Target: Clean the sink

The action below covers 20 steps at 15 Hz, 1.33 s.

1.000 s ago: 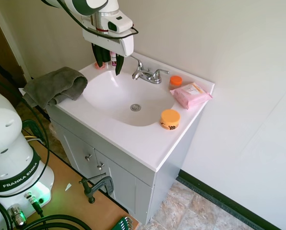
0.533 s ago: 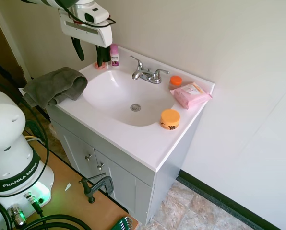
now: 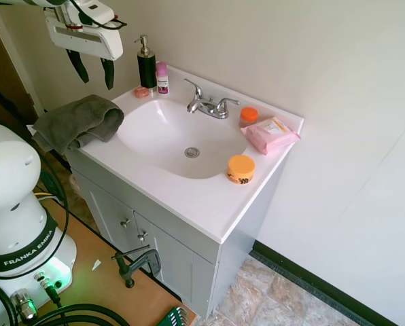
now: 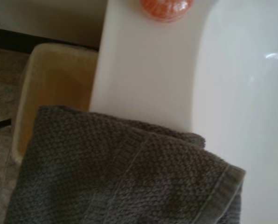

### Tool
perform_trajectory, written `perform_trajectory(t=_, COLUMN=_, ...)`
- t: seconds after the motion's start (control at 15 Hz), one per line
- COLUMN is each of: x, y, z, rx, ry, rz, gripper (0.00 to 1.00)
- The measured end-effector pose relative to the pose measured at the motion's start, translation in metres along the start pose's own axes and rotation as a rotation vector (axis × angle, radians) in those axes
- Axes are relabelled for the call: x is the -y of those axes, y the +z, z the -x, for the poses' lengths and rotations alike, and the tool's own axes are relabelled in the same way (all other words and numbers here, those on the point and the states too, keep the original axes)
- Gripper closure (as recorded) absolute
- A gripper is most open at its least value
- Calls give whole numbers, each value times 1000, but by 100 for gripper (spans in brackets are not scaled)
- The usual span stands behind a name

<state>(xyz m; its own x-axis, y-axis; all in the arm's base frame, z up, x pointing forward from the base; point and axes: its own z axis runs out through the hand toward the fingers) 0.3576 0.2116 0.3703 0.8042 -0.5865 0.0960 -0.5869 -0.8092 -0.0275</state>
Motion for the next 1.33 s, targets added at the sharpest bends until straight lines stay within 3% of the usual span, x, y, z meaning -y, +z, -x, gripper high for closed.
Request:
perform_trajectory(t=0.33, x=12, y=12, z=35, rx=-38, ry=-25, rz=16, gripper=0)
perform_trajectory(t=0.93, x=27, y=79, z=59, rx=-49, ry=-44, rz=78, gripper=0)
perform_trajectory(t=1.33, x=23, y=119, z=41, rx=-24, ry=-23, rz=118, gripper=0)
